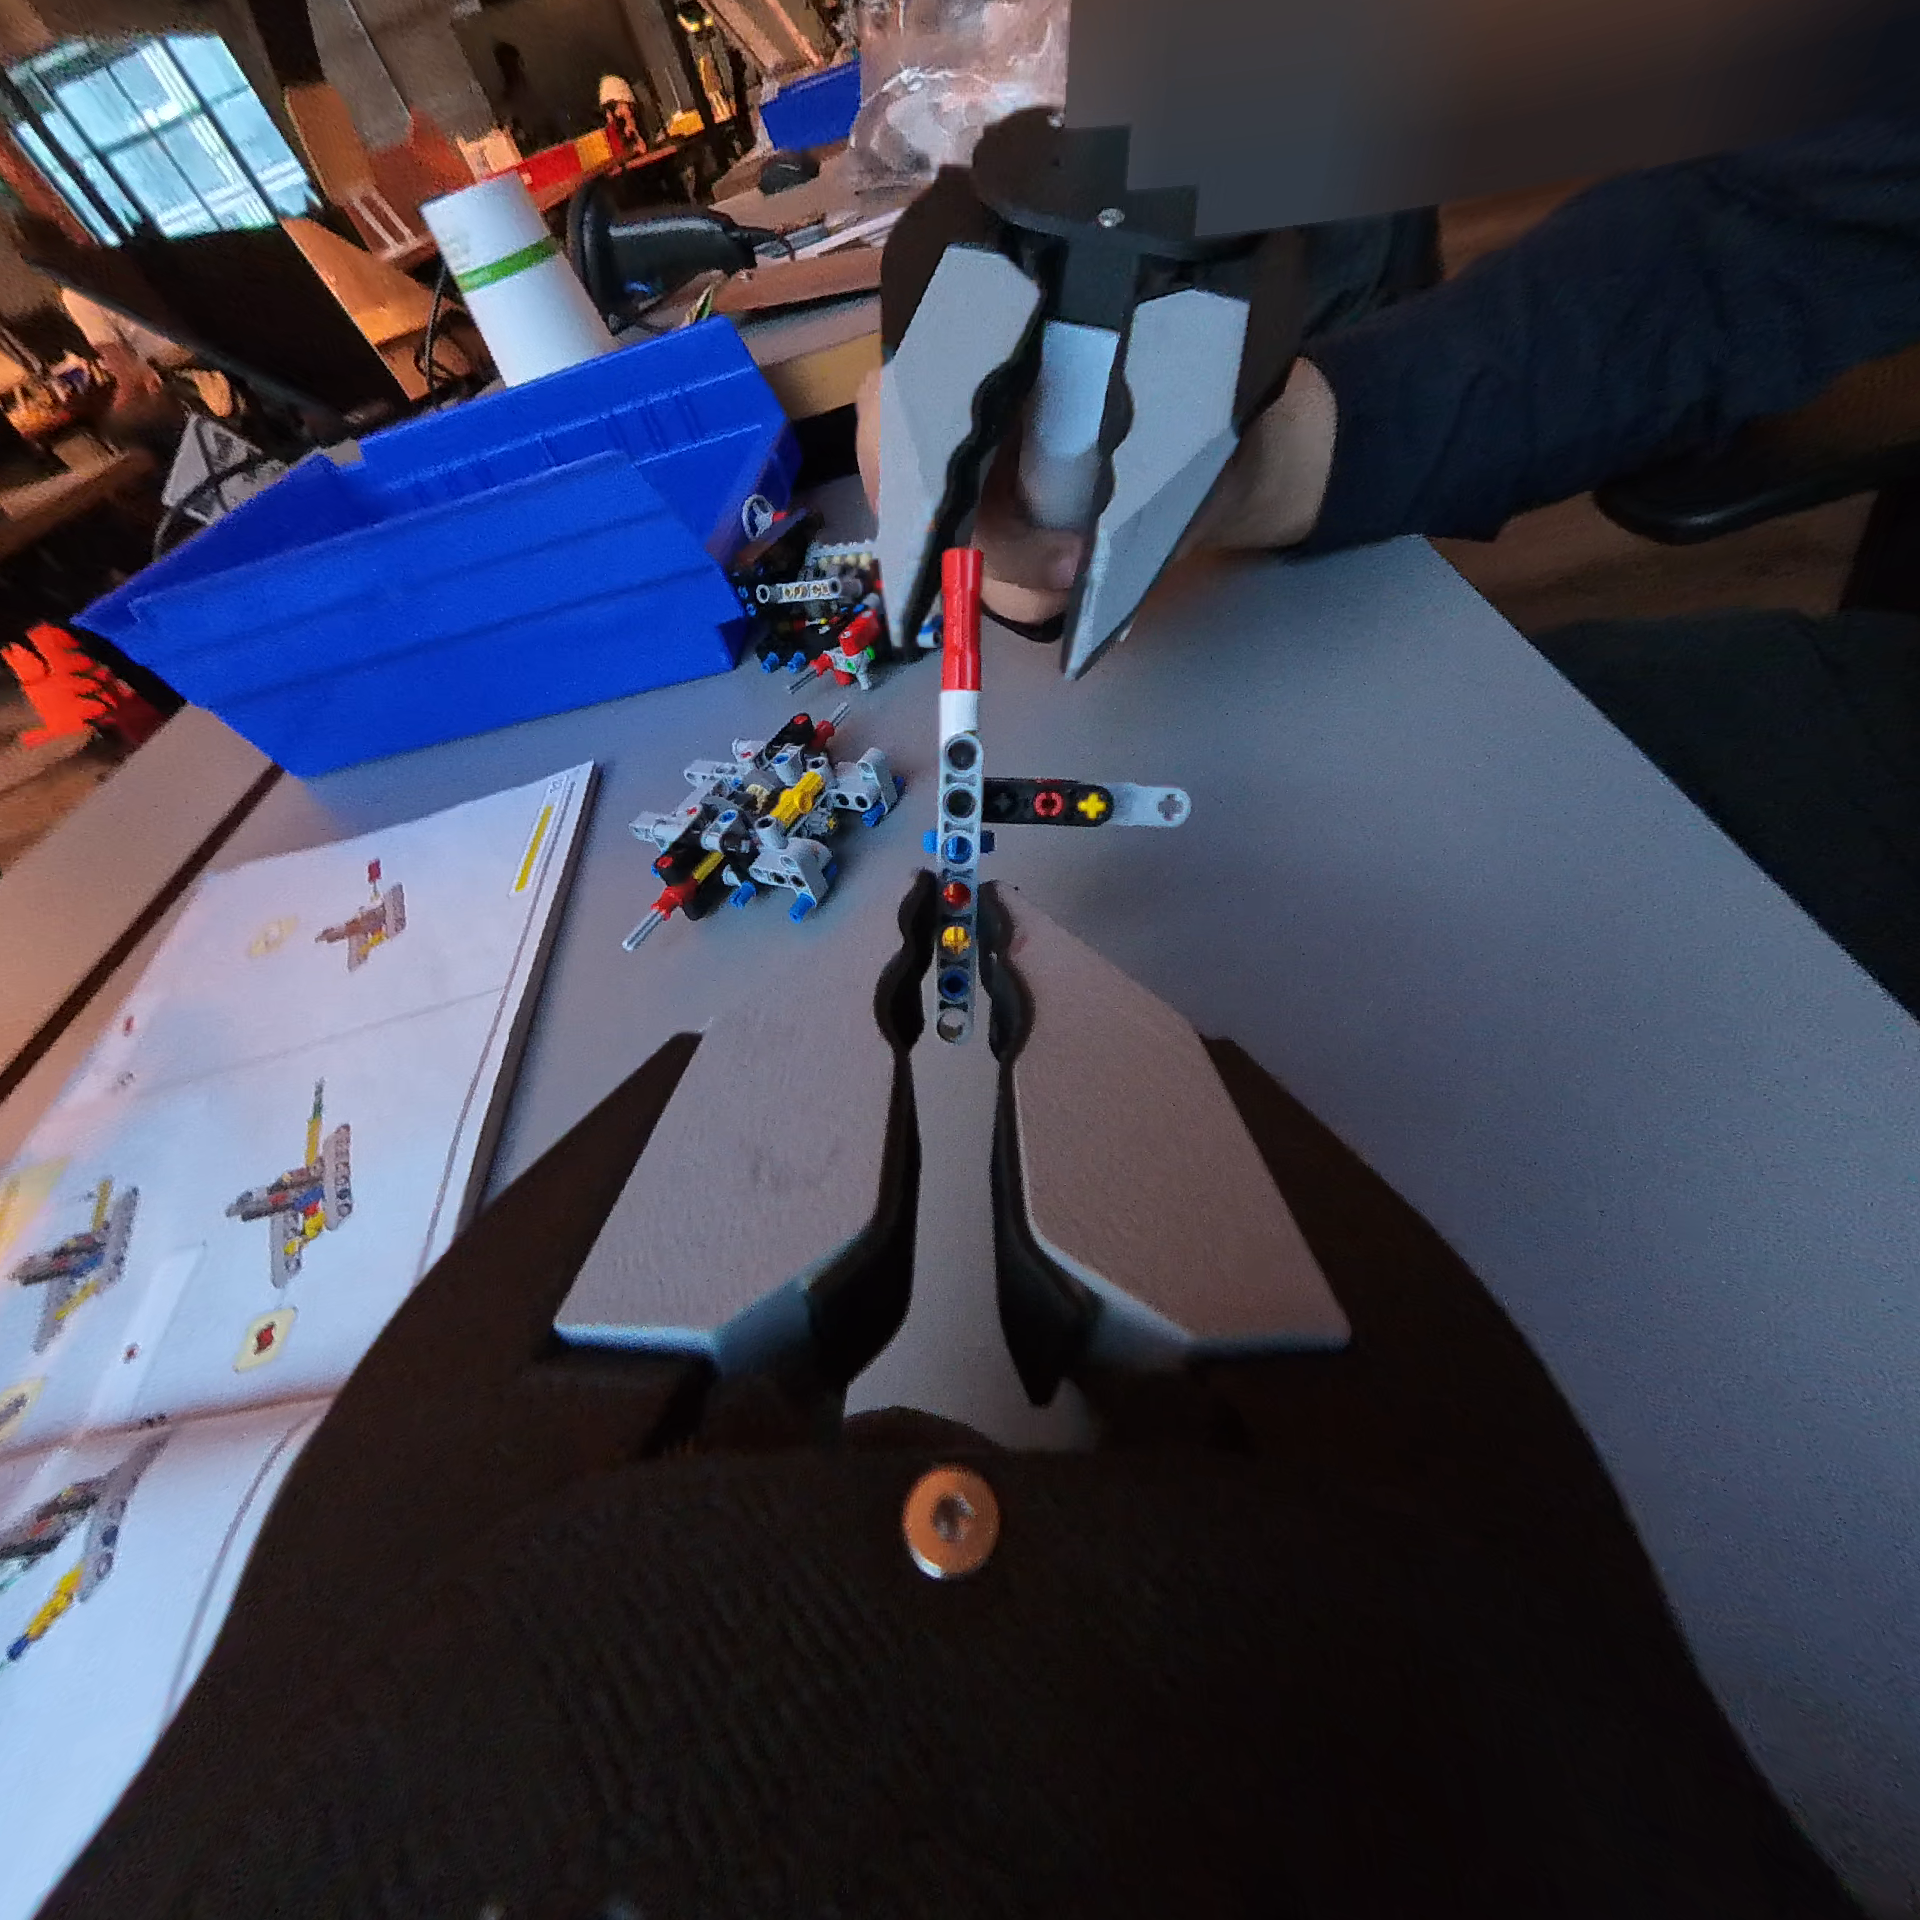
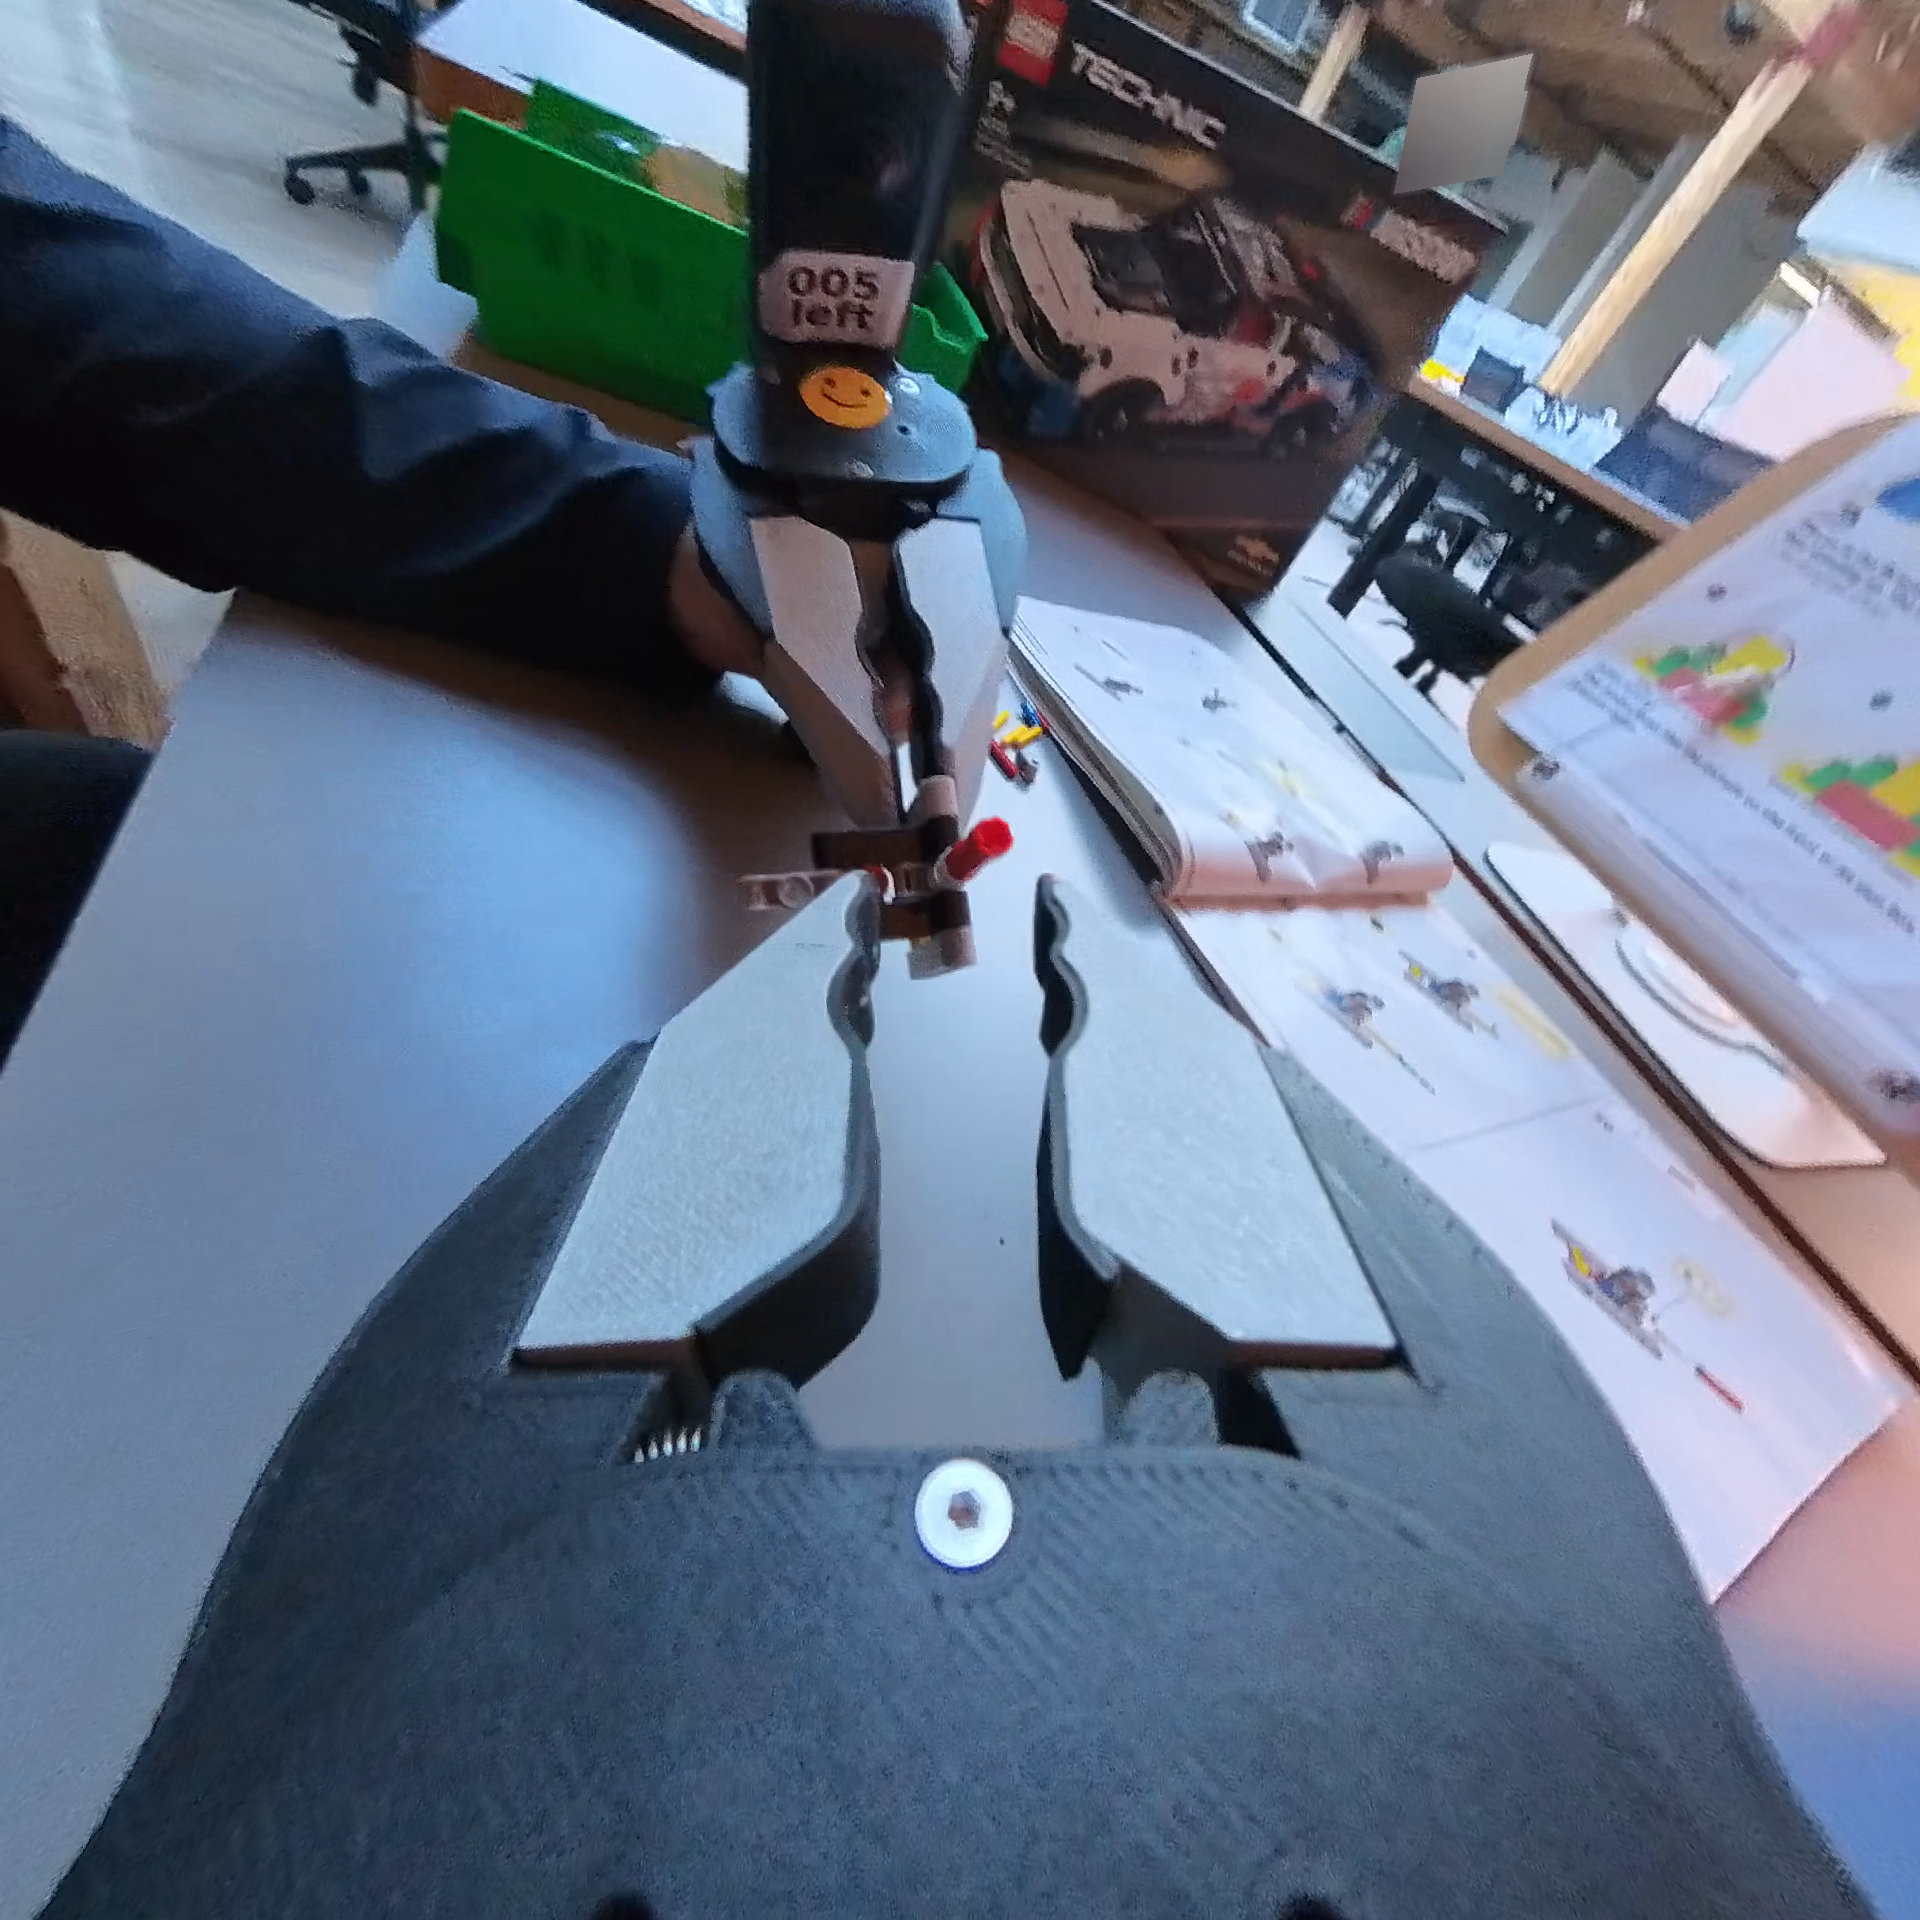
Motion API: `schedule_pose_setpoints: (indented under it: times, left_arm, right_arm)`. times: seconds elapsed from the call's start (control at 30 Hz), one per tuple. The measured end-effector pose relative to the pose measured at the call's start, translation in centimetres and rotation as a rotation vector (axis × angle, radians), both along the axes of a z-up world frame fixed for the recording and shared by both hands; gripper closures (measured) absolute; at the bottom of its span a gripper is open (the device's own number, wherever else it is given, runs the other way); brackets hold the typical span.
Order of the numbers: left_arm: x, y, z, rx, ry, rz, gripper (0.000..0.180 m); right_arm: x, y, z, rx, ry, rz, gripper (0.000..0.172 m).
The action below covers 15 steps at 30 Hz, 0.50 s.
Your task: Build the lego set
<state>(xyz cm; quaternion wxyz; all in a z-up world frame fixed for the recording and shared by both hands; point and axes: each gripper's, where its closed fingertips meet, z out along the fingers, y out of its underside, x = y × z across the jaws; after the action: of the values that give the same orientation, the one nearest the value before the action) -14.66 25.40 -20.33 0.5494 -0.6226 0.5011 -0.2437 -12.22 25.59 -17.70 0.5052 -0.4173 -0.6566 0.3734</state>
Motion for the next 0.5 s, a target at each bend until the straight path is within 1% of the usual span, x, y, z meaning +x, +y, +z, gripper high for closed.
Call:
schedule_pose_setpoints:
  times: [0.07,0.23,0.37,0.5]
  left_arm:
    - [0.25,-0.22,-0.29,0.016,0.028,-0.017,0.176]
    - [0.68,-0.39,-0.77,0.055,0.074,-0.039,0.176]
    - [0.82,-0.43,-0.78,0.086,0.083,-0.046,0.176]
    - [0.97,-0.41,-0.88,0.096,0.093,-0.048,0.176]
  right_arm:
    - [-0.08,-0.72,0.11,0.055,0.002,0.006,0.147]
    - [-0.20,-1.31,0.19,0.151,-0.001,-0.002,0.162]
    - [0.09,-1.31,-0.14,0.159,-0.016,0.013,0.156]
    - [0.17,-1.30,-0.45,0.172,-0.030,0.015,0.159]
